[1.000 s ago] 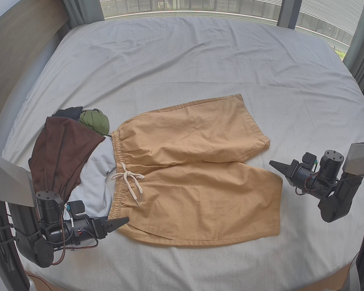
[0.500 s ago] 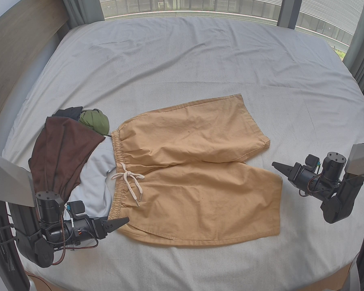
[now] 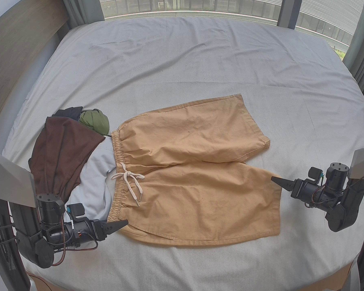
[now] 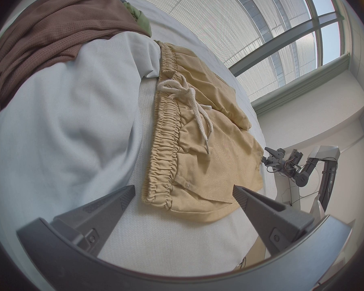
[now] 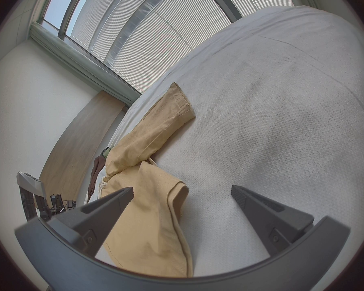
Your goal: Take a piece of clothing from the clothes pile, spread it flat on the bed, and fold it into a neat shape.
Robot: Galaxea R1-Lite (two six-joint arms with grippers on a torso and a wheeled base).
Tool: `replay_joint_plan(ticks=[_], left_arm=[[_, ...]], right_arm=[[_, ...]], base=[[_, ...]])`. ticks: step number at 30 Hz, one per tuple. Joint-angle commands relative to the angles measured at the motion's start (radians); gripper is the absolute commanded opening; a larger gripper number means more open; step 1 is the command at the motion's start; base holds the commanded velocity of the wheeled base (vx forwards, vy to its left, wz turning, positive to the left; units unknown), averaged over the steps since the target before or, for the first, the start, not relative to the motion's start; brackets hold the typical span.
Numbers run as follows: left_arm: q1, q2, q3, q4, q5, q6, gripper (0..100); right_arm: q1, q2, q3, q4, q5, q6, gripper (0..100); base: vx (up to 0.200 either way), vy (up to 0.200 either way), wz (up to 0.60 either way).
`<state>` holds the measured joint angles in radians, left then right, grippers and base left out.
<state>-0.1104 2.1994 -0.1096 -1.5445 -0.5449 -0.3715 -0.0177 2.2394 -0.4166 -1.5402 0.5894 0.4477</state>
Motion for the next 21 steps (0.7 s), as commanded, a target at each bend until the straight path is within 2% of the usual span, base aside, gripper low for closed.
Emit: replay_joint_plan(ticks=[1,9,10,16,21], left_arm=[[0.0,0.008,0.002,0.0,0.0,-0.003,100],[-0.002,0.008,-0.012,0.0,0.0,-0.004,100],[-0.002,0.008,-0.013,0.0,0.0,-0.004,0],[0.0,0.02,-0.028,0.0,0.0,-0.004,0],[0.002,0.028,-0.032,0.0,0.0,-0.003,0]], right_arm=[[0.001,0.005,0.004,0.0,0.0,-0.003,100],[0.001,0.0,0.005,0.0,0.0,-0.003,100],[0.001,0.0,0.005,0.0,0.0,-0.003,100],[-0.002,-0.004,0.022,0.0,0.0,-0.014,100],[-0.008,-0.001,0.105,0.003,0.004,-0.135,100]], base=[[0.0,0.0,0.0],[0.0,0.0,0.0],[0.0,0.0,0.0],[0.0,0.0,0.0],[0.0,0.0,0.0]])
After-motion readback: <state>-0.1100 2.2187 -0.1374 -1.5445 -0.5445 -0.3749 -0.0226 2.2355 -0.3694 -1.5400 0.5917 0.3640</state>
